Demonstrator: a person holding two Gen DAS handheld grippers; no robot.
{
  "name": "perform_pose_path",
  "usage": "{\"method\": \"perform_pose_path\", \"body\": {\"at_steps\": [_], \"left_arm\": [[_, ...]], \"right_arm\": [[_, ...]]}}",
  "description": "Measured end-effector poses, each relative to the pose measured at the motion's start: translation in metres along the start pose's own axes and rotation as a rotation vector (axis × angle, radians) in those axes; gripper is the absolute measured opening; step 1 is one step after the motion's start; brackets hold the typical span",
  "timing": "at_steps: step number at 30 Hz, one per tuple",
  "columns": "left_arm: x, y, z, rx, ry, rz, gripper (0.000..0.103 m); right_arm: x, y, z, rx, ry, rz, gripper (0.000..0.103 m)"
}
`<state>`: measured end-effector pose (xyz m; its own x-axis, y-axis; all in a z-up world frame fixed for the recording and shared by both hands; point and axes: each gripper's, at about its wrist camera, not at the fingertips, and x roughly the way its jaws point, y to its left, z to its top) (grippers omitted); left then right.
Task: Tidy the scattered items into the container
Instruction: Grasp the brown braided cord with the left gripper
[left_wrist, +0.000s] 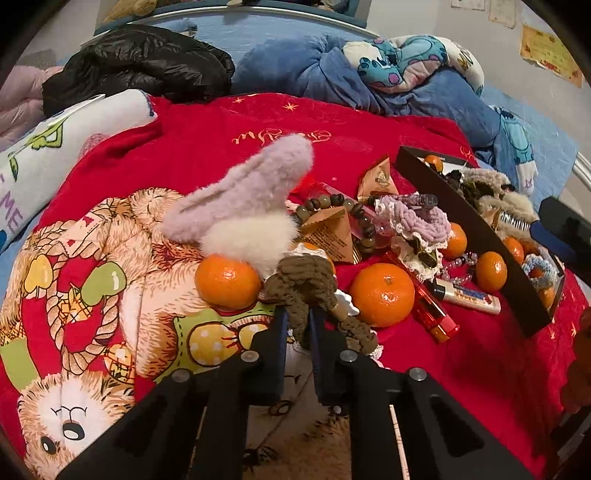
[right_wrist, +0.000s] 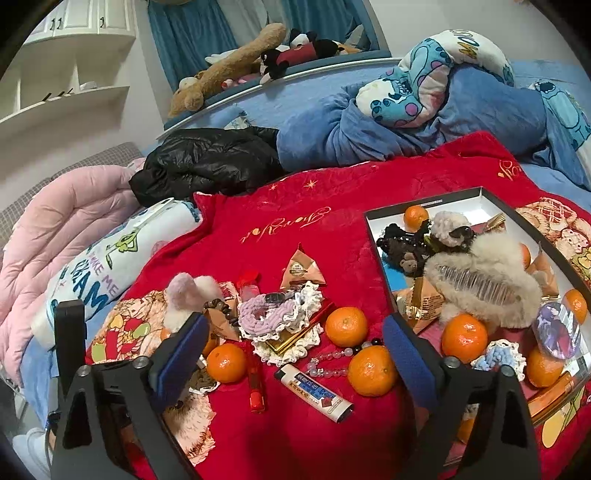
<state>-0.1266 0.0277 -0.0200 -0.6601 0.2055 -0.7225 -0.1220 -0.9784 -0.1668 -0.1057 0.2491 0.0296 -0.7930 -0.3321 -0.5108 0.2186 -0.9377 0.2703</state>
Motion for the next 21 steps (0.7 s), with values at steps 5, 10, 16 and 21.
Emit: {"method": "perform_pose_path", "body": {"at_steps": [5, 10, 16, 21], "left_arm": [[-0.005, 0.000, -0.002, 0.003, -0.012, 0.006, 0.011], [-0.031, 0.005, -0.010, 0.010, -0.061, 0.018, 0.010], [-0.070, 0.010, -0.025, 0.016, -0.121, 0.029, 0.010], [-0.093, 0.016, -0.037, 0.048, -0.148, 0.034, 0.011]], "right_arm": [[0.005, 0.000, -0.002, 0.008, 0.022, 0.003, 0.091], [0.007, 0.003, -0.005, -0.006, 0.036, 0.014, 0.087], [0.016, 0.018, -0.015, -0.051, 0.075, 0.042, 0.079], [0.031, 0.036, -0.031, -0.126, 0.149, 0.046, 0.062]]}}
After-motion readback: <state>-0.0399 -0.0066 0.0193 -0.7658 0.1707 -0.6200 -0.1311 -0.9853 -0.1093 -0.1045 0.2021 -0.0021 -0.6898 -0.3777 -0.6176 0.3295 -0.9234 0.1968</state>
